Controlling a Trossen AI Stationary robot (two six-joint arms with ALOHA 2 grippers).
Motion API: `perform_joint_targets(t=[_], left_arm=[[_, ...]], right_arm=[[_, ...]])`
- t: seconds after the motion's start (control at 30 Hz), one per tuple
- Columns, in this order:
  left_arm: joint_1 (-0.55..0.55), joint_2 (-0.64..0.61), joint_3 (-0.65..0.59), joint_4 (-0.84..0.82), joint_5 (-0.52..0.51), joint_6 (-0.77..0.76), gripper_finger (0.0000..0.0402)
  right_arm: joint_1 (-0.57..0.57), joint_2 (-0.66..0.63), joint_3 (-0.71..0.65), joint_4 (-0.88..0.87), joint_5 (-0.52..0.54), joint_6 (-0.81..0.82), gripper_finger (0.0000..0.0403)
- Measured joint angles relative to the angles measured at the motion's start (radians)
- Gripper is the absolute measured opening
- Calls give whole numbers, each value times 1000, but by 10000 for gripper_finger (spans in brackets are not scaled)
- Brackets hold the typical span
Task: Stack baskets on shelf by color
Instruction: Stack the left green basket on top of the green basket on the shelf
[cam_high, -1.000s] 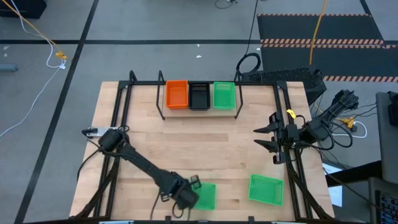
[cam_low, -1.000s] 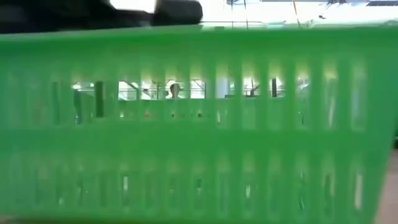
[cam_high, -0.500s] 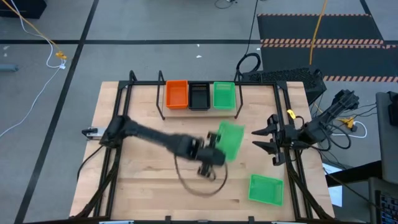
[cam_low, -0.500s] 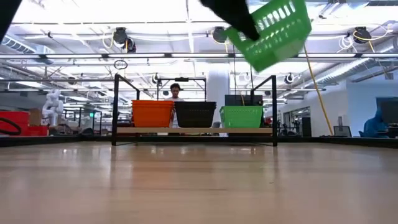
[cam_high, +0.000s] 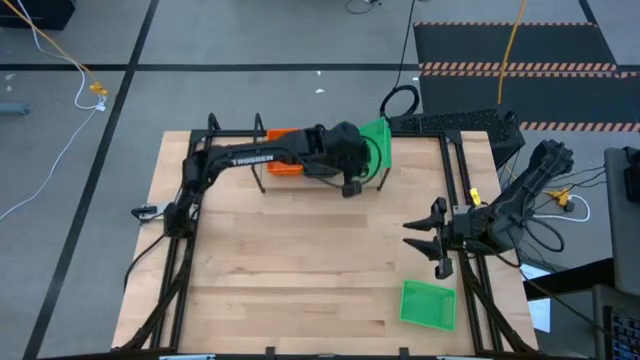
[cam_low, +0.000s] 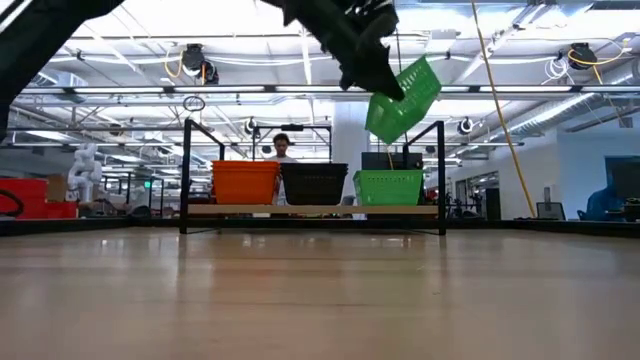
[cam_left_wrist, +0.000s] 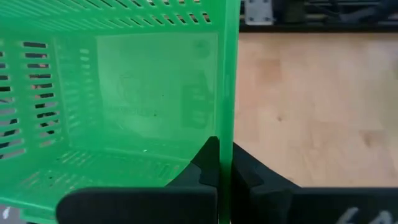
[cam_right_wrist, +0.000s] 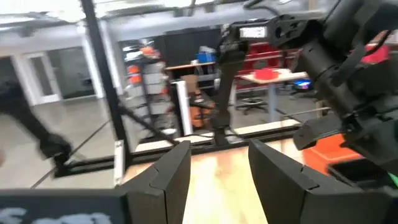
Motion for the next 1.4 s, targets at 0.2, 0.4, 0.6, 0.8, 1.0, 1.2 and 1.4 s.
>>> perform_joint_targets(t=[0.2, 0.4, 0.6, 0.8, 1.0, 1.2, 1.4], left_arm=[[47, 19, -1, 25, 2, 10, 4], [58, 47, -14, 31, -30, 6, 4], [58, 55, -14, 2, -78, 18, 5], [58, 55, -14, -72, -78, 81, 8], [60, 77, -19, -121, -73, 95, 25], [58, 72, -18, -105, -72, 95, 42], [63, 72, -18, -100, -84, 152, 85]], right_arm=[[10, 0, 0, 57, 51, -59, 155], [9, 1, 0, 95, 50, -122, 155], [9, -5, 0, 109, 48, -175, 155], [9, -17, 0, 109, 47, -193, 155], [9, -17, 0, 112, 47, -196, 155], [9, -18, 0, 120, 48, -214, 155], [9, -18, 0, 120, 48, -215, 155]])
